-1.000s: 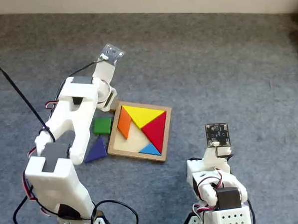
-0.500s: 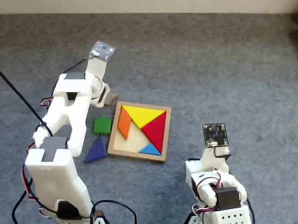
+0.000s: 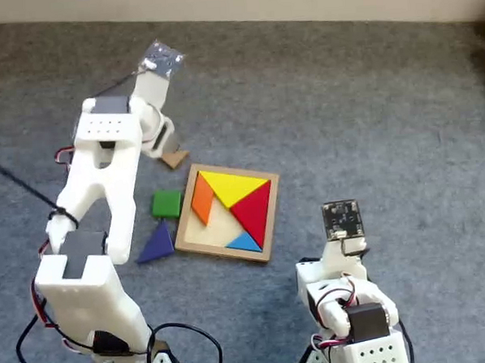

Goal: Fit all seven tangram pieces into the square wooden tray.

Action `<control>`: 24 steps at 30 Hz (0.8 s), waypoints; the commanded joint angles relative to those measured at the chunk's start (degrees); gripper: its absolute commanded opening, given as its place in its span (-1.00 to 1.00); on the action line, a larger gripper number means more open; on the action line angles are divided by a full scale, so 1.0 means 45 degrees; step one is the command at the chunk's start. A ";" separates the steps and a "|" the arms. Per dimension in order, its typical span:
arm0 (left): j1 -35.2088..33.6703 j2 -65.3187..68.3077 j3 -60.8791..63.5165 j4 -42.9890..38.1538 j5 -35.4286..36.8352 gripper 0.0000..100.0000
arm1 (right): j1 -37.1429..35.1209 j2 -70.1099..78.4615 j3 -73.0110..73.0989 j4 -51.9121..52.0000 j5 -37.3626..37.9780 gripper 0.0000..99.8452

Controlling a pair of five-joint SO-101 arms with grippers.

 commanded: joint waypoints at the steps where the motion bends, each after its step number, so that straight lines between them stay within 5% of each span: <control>1: 0.0225 -0.0244 -0.2256 0.1856 -0.1915 -0.50 | -0.0303 -0.0186 0.1436 0.0049 0.0117 -0.98; 11: 0.0361 0.4249 -0.7551 0.5939 -0.7658 -0.50 | -0.0264 -0.0186 0.1436 0.0049 0.0117 -0.98; 24: 0.1299 0.8176 -1.2513 0.7775 -0.8557 -0.51 | -0.0283 -0.0225 0.1436 0.0049 0.0117 -0.98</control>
